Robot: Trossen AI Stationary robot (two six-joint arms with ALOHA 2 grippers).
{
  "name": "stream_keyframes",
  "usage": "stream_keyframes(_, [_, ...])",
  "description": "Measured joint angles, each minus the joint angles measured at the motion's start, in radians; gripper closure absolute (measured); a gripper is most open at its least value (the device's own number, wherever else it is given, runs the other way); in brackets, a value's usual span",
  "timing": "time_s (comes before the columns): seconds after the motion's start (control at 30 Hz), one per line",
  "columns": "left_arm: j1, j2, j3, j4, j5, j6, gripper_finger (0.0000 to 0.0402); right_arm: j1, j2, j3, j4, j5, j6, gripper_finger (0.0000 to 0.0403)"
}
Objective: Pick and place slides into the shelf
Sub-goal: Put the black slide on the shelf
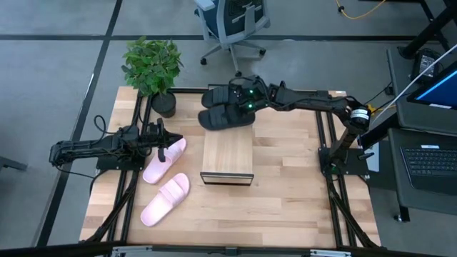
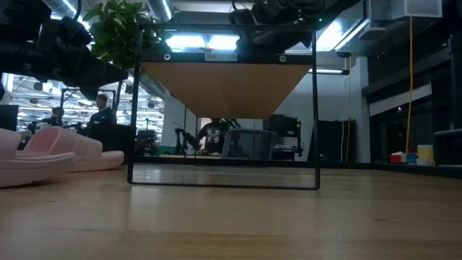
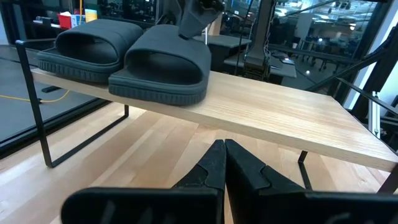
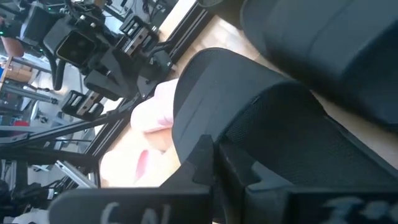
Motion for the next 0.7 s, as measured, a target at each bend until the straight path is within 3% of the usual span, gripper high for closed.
stream_keyframes(0.7, [0.0, 0.0, 0.0, 0.0, -0.001, 0.0, 0.0401, -0.046, -0.061, -0.001, -0.079, -0.005, -0.043, 0.0396])
